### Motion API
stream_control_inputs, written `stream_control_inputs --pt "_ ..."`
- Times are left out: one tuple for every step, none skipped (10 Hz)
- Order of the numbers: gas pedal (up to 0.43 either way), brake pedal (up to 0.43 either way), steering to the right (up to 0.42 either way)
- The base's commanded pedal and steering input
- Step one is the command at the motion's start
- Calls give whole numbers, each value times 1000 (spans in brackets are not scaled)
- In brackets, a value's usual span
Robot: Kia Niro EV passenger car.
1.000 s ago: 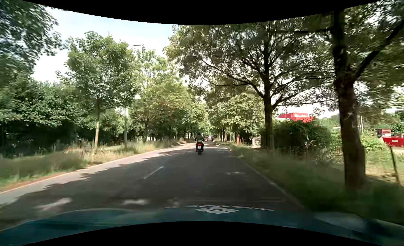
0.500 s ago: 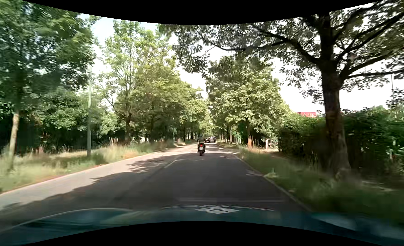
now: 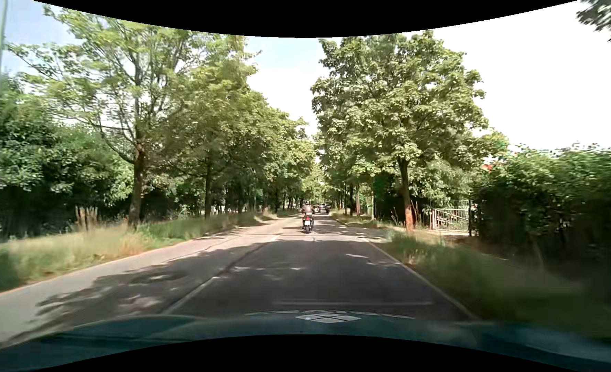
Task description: Follow the waypoints while adhering to traffic rules and regulations
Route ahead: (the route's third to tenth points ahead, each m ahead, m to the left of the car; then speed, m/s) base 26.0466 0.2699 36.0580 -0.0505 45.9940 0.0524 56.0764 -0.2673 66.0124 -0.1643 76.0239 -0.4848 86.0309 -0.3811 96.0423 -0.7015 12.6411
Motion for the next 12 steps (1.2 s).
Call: stream_control_inputs --pt "20 0 -5" --pt "20 0 -5" --pt "20 0 -4" --pt "20 0 -4" --pt "20 0 -1" --pt "20 0 -1" --pt "20 0 0" --pt "20 0 0" --pt "20 0 0" --pt "20 0 0" --pt "20 0 0" --pt "20 0 0"
